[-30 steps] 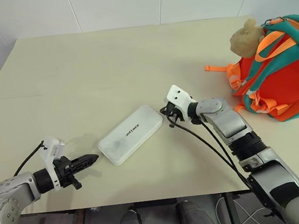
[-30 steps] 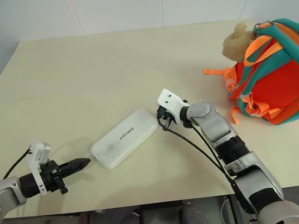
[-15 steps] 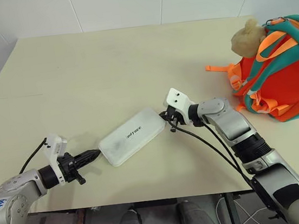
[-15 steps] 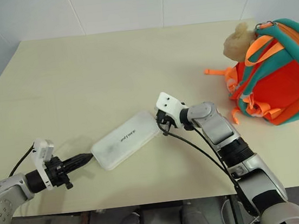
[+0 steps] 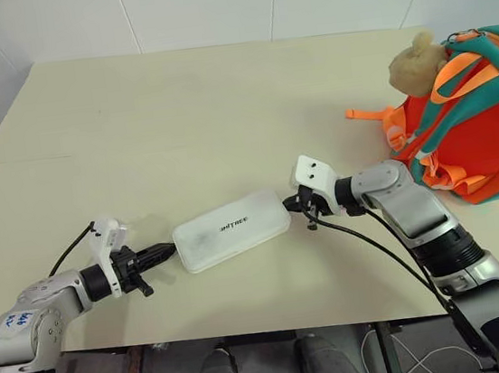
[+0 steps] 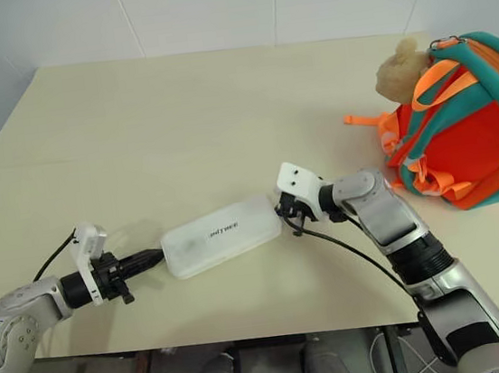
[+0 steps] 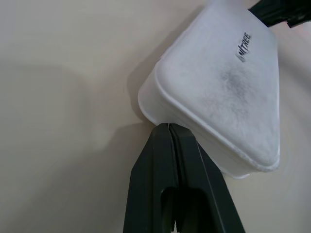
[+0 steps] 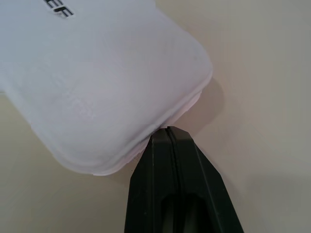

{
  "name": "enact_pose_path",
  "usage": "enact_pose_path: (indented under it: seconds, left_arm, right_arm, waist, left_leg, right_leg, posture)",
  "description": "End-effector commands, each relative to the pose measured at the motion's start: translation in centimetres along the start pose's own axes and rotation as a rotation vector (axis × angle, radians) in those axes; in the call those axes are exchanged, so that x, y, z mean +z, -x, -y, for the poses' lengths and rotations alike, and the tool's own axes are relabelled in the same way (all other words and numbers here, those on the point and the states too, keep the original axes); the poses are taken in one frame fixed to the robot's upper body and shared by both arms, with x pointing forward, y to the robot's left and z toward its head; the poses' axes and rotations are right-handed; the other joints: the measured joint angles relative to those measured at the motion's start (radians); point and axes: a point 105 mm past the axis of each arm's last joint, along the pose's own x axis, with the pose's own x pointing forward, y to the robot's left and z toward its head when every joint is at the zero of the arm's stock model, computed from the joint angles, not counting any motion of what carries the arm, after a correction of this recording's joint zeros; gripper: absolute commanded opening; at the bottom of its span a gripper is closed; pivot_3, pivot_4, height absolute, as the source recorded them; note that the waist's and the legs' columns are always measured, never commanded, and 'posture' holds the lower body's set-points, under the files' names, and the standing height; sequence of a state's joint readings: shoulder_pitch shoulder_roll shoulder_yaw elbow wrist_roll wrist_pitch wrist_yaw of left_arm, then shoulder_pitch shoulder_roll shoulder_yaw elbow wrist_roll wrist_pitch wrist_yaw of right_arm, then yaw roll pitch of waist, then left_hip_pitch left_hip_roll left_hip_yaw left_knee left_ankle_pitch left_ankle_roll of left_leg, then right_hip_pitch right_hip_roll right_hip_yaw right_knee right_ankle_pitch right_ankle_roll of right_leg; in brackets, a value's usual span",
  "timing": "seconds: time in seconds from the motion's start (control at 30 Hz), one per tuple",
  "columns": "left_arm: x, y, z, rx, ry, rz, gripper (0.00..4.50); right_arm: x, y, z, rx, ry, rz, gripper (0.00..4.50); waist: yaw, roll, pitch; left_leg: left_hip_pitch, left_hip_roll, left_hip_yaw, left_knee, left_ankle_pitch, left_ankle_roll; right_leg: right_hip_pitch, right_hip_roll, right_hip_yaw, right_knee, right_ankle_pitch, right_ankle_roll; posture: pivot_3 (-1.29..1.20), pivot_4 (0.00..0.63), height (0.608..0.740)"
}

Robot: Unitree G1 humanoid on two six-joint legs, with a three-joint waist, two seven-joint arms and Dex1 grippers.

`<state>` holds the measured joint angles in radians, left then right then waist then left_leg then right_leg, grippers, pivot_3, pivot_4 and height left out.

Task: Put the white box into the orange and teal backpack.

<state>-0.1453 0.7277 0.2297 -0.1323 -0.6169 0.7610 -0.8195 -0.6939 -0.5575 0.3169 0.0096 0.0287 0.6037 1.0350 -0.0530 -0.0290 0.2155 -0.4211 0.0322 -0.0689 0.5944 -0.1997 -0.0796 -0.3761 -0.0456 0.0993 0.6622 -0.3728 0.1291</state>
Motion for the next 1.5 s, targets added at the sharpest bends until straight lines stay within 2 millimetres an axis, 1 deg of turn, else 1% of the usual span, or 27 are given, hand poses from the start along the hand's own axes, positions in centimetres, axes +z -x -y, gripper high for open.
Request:
enact_pose_path:
  seconds: [0.03,0.17,0.27,0.4,0.53,0.67,0.83,0.97,1.07,1.17,1.2,1.27,1.3,1.37,1.47,1.5]
  left_arm:
    - [1.1,-1.3,1.3,-0.096,-0.057,0.016,0.03]
    - [1.4,-2.2,1.5,-0.14,-0.073,0.009,0.03]
    - [1.3,-3.2,2.2,-0.2,-0.091,-0.017,0.03]
    - [1.3,-4.0,2.9,-0.259,-0.109,-0.05,0.03]
    - [1.1,-4.2,3.2,-0.289,-0.125,-0.084,0.03]
    - [0.9,-4.4,3.2,-0.302,-0.145,-0.121,0.03]
    - [1.1,-4.6,2.9,-0.303,-0.158,-0.128,0.03]
    - [1.4,-4.5,2.3,-0.276,-0.166,-0.14,0.03]
    - [1.4,-4.3,2.0,-0.26,-0.164,-0.148,0.03]
    - [2.2,-2.7,0.5,-0.183,-0.146,-0.148,0.03]
    - [2.5,-2.2,-0.1,-0.145,-0.147,-0.147,0.0]
    - [3.1,-1.6,-1.0,-0.081,-0.135,-0.15,0.42]
    - [3.5,-1.3,-1.2,-0.065,-0.124,-0.144,0.64]
    - [4.3,-1.0,-1.2,-0.057,-0.104,-0.119,1.23]
    - [4.9,-0.7,-1.3,-0.043,-0.083,-0.109,2.12]
    - [5.2,-0.6,-0.9,-0.064,-0.067,-0.104,2.46]
  right_arm:
    - [1.3,0.2,-2.1,0.113,0.047,0.037,0.0]
    - [0.8,1.1,-2.6,0.145,0.049,0.002,0.0]
    - [0.2,2.0,-3.1,0.172,0.052,-0.03,0.0]
    - [-0.5,3.3,-3.8,0.207,0.056,-0.065,0.0]
    - [-0.9,4.3,-4.3,0.226,0.057,-0.095,0.0]
    - [-2.0,5.4,-4.6,0.235,0.055,-0.15,0.0]
    - [-2.6,5.9,-4.9,0.227,0.046,-0.173,0.0]
    - [-3.7,6.4,-4.0,0.174,0.057,-0.227,0.0]
    - [-4.1,6.7,-3.6,0.15,0.064,-0.248,0.0]
    - [-5.4,8.3,-1.6,0.056,0.07,-0.315,0.0]
    - [-5.8,8.8,-1.1,0.034,0.072,-0.334,0.17]
    - [-6.2,9.6,-0.5,0.009,0.064,-0.355,0.62]
    - [-6.3,9.9,-0.3,0.001,0.062,-0.363,0.94]
    - [-6.6,10.5,0.2,-0.026,0.059,-0.372,1.58]
    - [-6.7,11.0,0.8,-0.059,0.055,-0.371,2.59]
    - [-6.7,11.1,1.0,-0.068,0.054,-0.372,2.94]
  waist:
    - [0.0,0.0,0.0]
    - [-0.002,0.0,0.0]
    - [0.0,0.0,0.0]
    - [0.002,0.0,0.0]
    - [0.004,0.0,0.0]
    - [0.007,0.0,0.0]
    - [0.011,0.0,0.0]
    - [0.014,0.0,0.0]
    - [0.016,0.0,0.0]
    - [0.018,0.0,0.0]
    - [0.018,0.0,0.0]
    - [0.02,0.0,0.0]
    - [0.021,0.0,0.0]
    - [0.022,0.0,0.0]
    - [0.022,0.0,0.0]
    - [0.022,0.0,0.0]
  left_leg:
    - [0.0,0.0,0.0,0.0,0.0,0.0]
    - [0.0,0.0,0.0,0.0,0.0,0.0]
    - [0.0,0.0,0.0,0.0,0.0,0.0]
    - [0.0,0.0,0.0,0.0,0.0,0.0]
    - [0.0,0.0,0.0,0.001,0.0,0.0]
    - [0.0,0.0,0.0,0.001,0.0,0.0]
    - [0.0,0.0,0.0,0.001,0.0,0.0]
    - [0.0,0.0,0.0,0.002,0.0,0.0]
    - [0.0,0.0,0.0,0.002,0.0,0.0]
    - [0.0,0.0,0.0,0.002,0.0,0.0]
    - [0.0,0.0,0.0,0.002,0.0,0.0]
    - [0.0,0.0,0.0,0.002,0.0,0.0]
    - [0.0,0.0,0.0,0.002,0.0,0.0]
    - [0.0,0.0,0.0,0.002,0.0,0.0]
    - [0.0,0.0,0.0,0.002,0.0,0.0]
    - [0.0,0.0,0.0,0.002,0.0,0.0]
  right_leg:
    - [0.0,0.0,0.0,0.0,0.0,0.0]
    - [0.0,0.0,0.0,0.0,0.0,0.0]
    - [0.0,0.0,0.0,0.0,0.0,0.0]
    - [0.001,0.0,0.0,-0.001,0.0,0.0]
    - [0.001,0.0,0.0,-0.001,0.0,0.0]
    - [0.001,0.0,0.0,-0.001,0.0,0.0]
    - [0.001,0.0,0.0,-0.001,0.0,0.0]
    - [0.001,0.0,0.0,-0.001,0.0,0.0]
    - [0.001,0.0,0.0,-0.001,0.0,0.0]
    - [0.001,0.0,0.0,-0.001,0.0,0.0]
    - [0.001,0.0,0.0,-0.001,0.0,0.0]
    - [0.001,0.0,0.0,-0.001,0.0,0.0]
    - [0.001,0.0,0.0,-0.001,0.0,0.0]
    - [0.001,0.0,0.0,-0.001,0.0,0.0]
    - [0.001,0.0,0.0,-0.001,0.0,0.0]
    - [0.001,0.0,0.0,-0.001,0.0,0.001]
  posture:
    - [0.0,0.15,0.74]
    - [0.0,0.15,0.74]
    - [0.0,0.15,0.74]
    - [0.0,0.15,0.74]
    - [0.0,0.15,0.74]
    - [0.0,0.15,0.74]
    - [0.0,0.15,0.74]
    - [0.0,0.15,0.74]
    - [0.0,0.15,0.74]
    - [0.0,0.15,0.74]
    - [0.0,0.15,0.74]
    - [0.0,0.15,0.74]
    - [0.0,0.15,0.74]
    - [0.0,0.15,0.74]
    - [0.0,0.15,0.74]
    - [0.0,0.15,0.74]
